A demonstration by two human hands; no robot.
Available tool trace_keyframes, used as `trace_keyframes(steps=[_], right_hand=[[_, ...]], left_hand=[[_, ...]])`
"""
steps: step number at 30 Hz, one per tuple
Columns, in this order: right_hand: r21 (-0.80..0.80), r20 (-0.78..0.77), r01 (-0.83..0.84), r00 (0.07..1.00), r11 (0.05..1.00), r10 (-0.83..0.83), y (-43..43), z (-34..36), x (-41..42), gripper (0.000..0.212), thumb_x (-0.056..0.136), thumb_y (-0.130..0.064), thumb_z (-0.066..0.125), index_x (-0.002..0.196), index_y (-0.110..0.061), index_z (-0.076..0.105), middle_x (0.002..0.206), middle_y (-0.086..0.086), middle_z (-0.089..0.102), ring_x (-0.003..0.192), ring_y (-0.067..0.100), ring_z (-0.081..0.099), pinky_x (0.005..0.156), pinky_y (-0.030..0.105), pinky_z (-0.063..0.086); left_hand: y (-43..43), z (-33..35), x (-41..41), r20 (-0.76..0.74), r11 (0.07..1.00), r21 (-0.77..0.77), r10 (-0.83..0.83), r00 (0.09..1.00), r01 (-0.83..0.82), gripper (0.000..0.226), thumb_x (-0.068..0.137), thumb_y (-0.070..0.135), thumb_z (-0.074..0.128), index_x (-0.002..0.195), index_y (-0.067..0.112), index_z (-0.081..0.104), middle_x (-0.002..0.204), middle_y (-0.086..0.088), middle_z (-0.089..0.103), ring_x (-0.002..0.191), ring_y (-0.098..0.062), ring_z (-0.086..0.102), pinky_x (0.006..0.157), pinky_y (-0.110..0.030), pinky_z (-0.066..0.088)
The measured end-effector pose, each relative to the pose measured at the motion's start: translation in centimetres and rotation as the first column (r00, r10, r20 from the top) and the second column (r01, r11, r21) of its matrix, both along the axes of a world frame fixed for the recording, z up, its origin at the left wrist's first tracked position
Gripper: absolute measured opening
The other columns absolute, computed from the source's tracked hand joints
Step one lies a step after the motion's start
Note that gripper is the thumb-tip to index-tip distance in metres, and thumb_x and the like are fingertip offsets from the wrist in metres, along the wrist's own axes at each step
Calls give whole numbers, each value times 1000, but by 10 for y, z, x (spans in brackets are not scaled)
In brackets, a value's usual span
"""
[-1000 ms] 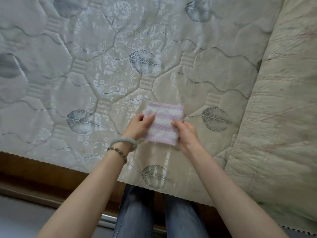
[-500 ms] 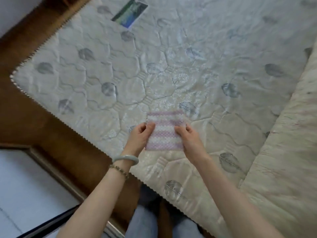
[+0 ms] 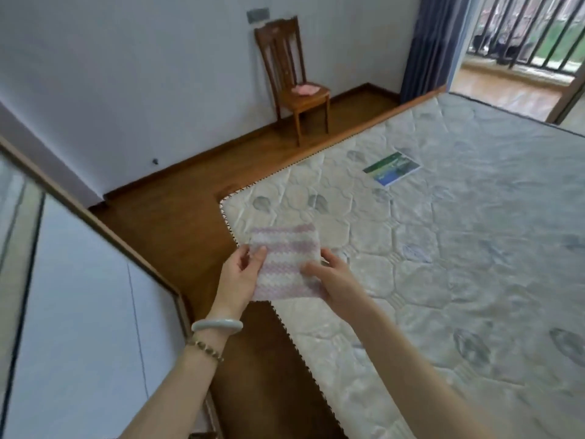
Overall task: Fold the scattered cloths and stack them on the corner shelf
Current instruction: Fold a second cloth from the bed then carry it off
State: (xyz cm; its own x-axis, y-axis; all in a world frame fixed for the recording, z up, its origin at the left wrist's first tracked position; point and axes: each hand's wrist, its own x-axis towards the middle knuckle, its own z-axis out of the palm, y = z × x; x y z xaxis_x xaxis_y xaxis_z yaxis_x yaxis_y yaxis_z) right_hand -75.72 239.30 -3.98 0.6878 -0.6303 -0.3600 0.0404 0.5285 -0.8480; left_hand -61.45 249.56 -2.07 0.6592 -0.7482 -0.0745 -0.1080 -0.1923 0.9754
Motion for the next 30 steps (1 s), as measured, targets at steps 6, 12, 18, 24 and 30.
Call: trace_keyframes(steps=[6, 12, 18, 24, 30], right_hand=[[-161, 49, -172, 982, 972, 182, 7, 67, 114, 40, 85, -3, 62, 123, -13, 53, 111, 8, 66, 95, 24, 69, 81, 39, 58], [-227, 66, -287, 949, 931, 309, 9, 88, 187, 39, 85, -4, 64, 122, -11, 53, 111, 10, 65, 92, 23, 71, 78, 36, 58], [-320, 48, -351, 922, 880, 385, -13, 101, 275, 37, 85, -5, 65, 120, -11, 55, 109, 7, 68, 90, 20, 71, 77, 34, 58], [-384, 68, -425, 872, 820, 484, -68, 112, 393, 32, 86, -3, 63, 117, -10, 58, 113, 12, 68, 97, 30, 69, 86, 46, 56], [-379, 80, -472, 840, 796, 537, -128, 129, 507, 32, 86, -2, 63, 116, -11, 58, 110, 10, 69, 95, 27, 70, 83, 43, 57]], left_hand=[[33, 55, 88, -12, 979, -115, 166, 986, -166, 28, 89, 47, 56, 105, 25, 61, 104, -3, 70, 93, -20, 69, 81, -39, 57], [49, 78, 142, -52, 939, -180, 288, 956, -292, 20, 91, 45, 55, 99, 28, 62, 101, -3, 69, 92, -22, 69, 84, -44, 57], [38, 89, 220, -39, 888, -230, 401, 915, -399, 26, 90, 45, 57, 98, 23, 65, 101, -6, 70, 92, -23, 69, 86, -47, 55], [-2, 97, 332, 11, 840, -273, 490, 872, -469, 56, 82, 58, 62, 94, 4, 63, 100, -25, 65, 95, -43, 63, 88, -61, 48], [-55, 118, 428, 88, 806, -290, 560, 824, -516, 36, 90, 46, 57, 83, 12, 67, 81, -9, 69, 78, -25, 67, 71, -37, 53]])
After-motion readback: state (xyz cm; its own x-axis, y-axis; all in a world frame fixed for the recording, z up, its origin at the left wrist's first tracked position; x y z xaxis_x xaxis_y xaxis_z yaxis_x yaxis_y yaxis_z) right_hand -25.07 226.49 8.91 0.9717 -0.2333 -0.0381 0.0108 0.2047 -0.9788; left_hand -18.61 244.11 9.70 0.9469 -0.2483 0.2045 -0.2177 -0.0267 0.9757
